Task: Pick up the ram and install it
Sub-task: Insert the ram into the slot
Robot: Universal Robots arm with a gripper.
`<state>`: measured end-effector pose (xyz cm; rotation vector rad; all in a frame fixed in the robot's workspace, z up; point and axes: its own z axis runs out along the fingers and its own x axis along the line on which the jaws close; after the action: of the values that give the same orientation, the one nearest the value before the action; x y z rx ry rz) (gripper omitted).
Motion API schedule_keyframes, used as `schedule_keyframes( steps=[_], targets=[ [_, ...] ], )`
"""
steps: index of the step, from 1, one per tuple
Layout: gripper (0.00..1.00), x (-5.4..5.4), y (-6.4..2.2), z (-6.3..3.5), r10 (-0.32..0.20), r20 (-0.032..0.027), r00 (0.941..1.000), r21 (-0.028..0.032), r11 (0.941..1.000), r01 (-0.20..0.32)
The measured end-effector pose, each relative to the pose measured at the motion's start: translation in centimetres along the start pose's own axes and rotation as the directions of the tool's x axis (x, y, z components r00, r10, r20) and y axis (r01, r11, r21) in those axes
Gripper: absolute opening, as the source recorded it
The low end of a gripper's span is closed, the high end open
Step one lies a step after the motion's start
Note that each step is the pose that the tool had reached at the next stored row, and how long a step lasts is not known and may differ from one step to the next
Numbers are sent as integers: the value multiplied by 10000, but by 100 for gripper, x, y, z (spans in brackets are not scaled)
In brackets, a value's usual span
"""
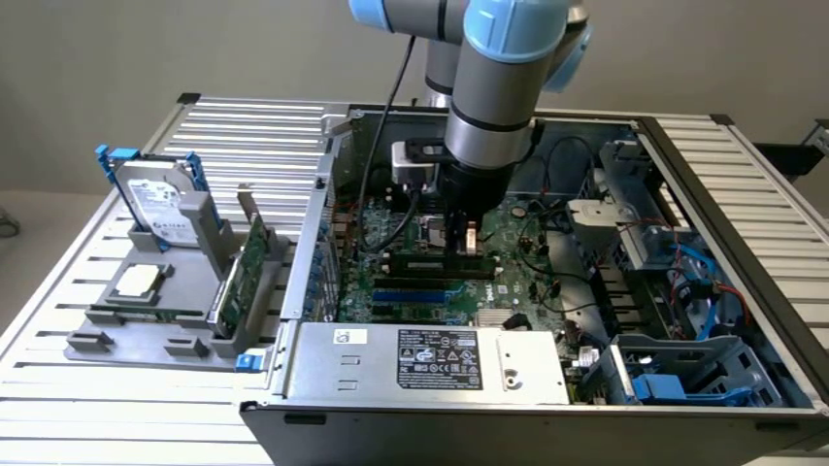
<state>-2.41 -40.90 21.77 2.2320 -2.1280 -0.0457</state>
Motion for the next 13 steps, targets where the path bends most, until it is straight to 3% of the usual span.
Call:
schedule_keyframes(
  steps=[2,3,6,7,13],
  targets=[
    [15,0,-1,4,-1,-8,10000,-1,10000,1],
    [22,0,0,4,0,-9,10000,-1,10000,0],
    [27,1,1,-9,0,-10,10000,-1,10000,0],
    [34,1,2,-31,1,-8,10000,-1,10000,-1],
    [34,4,32,-235,-1,4,10000,-8,10000,1]
  ],
)
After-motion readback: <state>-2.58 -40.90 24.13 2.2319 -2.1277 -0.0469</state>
